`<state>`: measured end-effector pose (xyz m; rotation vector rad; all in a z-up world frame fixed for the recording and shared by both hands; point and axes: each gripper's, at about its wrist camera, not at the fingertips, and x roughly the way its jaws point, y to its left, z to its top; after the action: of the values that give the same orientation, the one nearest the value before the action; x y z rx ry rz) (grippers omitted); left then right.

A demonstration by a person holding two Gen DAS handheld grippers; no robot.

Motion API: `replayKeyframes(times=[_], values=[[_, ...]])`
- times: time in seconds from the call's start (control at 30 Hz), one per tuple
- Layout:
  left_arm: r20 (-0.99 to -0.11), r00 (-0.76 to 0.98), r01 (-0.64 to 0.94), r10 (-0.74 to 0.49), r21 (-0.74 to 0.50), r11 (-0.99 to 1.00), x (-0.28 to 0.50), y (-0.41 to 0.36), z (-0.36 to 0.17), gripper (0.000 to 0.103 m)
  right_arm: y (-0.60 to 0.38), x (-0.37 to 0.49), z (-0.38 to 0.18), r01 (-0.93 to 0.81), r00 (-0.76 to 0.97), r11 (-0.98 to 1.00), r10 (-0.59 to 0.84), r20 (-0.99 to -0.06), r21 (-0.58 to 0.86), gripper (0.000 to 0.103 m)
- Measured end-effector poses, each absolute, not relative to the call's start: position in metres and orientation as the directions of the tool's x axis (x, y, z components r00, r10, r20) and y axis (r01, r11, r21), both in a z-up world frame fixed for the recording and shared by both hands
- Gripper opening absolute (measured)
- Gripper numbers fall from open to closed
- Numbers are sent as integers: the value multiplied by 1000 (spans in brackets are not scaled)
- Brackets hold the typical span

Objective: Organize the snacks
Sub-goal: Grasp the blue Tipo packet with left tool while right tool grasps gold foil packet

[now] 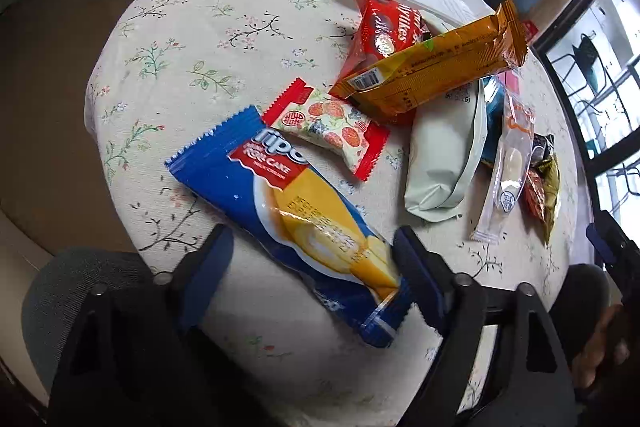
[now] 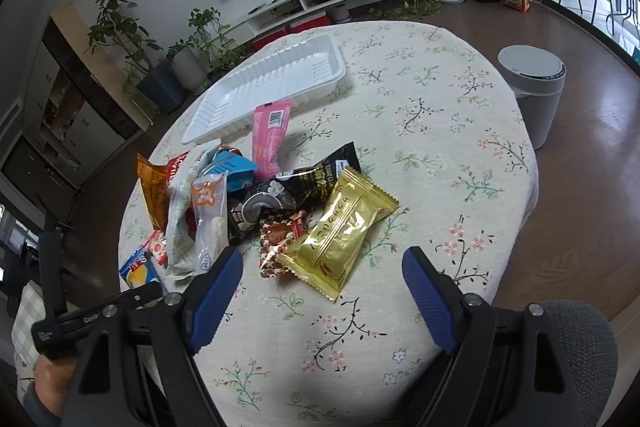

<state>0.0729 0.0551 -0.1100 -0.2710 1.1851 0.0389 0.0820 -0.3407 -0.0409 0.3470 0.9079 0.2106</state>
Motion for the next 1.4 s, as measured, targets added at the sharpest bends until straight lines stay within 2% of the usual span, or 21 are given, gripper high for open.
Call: replayKeyframes(times=[0.13, 0.33, 0.47, 0.5, 0.57, 0.63, 0.83, 1.0, 1.17, 1.33, 1.4], values=[[-935, 341, -89, -102, -140, 986, 73, 62, -111, 73, -335, 80, -39, -46, 604, 935, 306, -736, 351, 85], [-925, 353, -201, -142, -223, 954, 87, 78, -114, 73, -325, 76, -34, -56, 616, 951, 272, -739, 304, 85], [-918, 383, -168, -97, -173, 971, 80, 68, -110, 72, -319, 74, -32, -65, 617, 958, 259, -743, 280, 85], [-918, 388, -160, -85, -158, 974, 81, 66, -110, 69, -318, 73, -31, -63, 619, 960, 252, -744, 272, 85], [-916, 397, -138, -53, -117, 983, 81, 62, -109, 44, -317, 73, -31, -64, 619, 962, 247, -745, 266, 85], [-911, 405, -112, -77, -133, 985, 79, 66, -108, 35, -317, 73, -31, -64, 621, 962, 245, -745, 264, 85], [-909, 413, -27, -52, -69, 997, 75, 58, -110, 34, -317, 73, -33, -48, 616, 967, 226, -755, 251, 85], [-904, 415, 7, -101, -107, 994, 67, 60, -110, 34, -328, 76, -35, 1, 618, 970, 192, -762, 245, 84], [-895, 409, 52, -181, -175, 983, 54, 60, -112, 34, -333, 85, -40, 38, 597, 969, 174, -783, 244, 76], [-885, 417, 72, -208, -196, 978, 48, 59, -113, 34, -323, 102, -49, 40, 548, 966, 193, -814, 255, 66], [-883, 422, 84, -206, -188, 979, 43, 57, -111, 34, -324, 110, -52, 61, 539, 964, 187, -821, 260, 65]])
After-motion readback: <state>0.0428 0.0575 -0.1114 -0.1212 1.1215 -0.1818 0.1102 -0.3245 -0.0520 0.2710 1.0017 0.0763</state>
